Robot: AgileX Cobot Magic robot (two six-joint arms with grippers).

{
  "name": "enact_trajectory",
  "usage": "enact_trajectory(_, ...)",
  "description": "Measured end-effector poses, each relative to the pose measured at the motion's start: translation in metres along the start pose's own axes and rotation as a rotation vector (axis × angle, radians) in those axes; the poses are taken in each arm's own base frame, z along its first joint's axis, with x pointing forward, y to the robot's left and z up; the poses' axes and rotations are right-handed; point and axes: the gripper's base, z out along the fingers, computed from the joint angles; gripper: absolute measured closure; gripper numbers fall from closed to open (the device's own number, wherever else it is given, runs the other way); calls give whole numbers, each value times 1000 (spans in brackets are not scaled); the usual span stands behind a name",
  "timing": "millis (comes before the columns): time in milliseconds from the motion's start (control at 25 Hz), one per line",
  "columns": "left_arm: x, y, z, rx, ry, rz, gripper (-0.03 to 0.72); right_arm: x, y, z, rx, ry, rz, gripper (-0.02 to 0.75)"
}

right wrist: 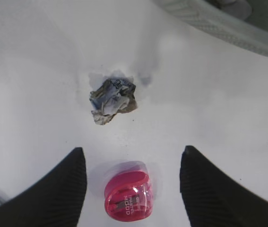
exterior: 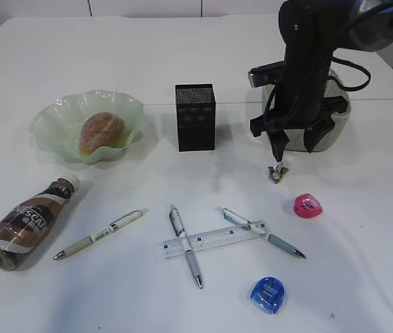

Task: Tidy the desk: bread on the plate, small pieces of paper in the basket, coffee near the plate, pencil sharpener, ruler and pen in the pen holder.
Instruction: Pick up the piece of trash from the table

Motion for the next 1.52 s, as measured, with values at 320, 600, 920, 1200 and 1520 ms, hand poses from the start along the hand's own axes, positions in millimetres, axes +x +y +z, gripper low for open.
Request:
enact_trajectory(320,0,0,0,0,0,0,222,-6,3,14,-6,-34,-4,246)
enact_trajectory(600,0,0,0,0,0,0,222,-10,5,26,-10,-42,-7,246)
enact_trajectory(920,0,0,0,0,0,0,222,-12,5,27,-13,-70,-9,246)
enact_trajectory(1200,0,0,0,0,0,0,222,-13,5,27,-15,-81,-9,248)
enact_trajectory(1520,0,0,0,0,0,0,222,-13,6,28,-24,-79,-5,247)
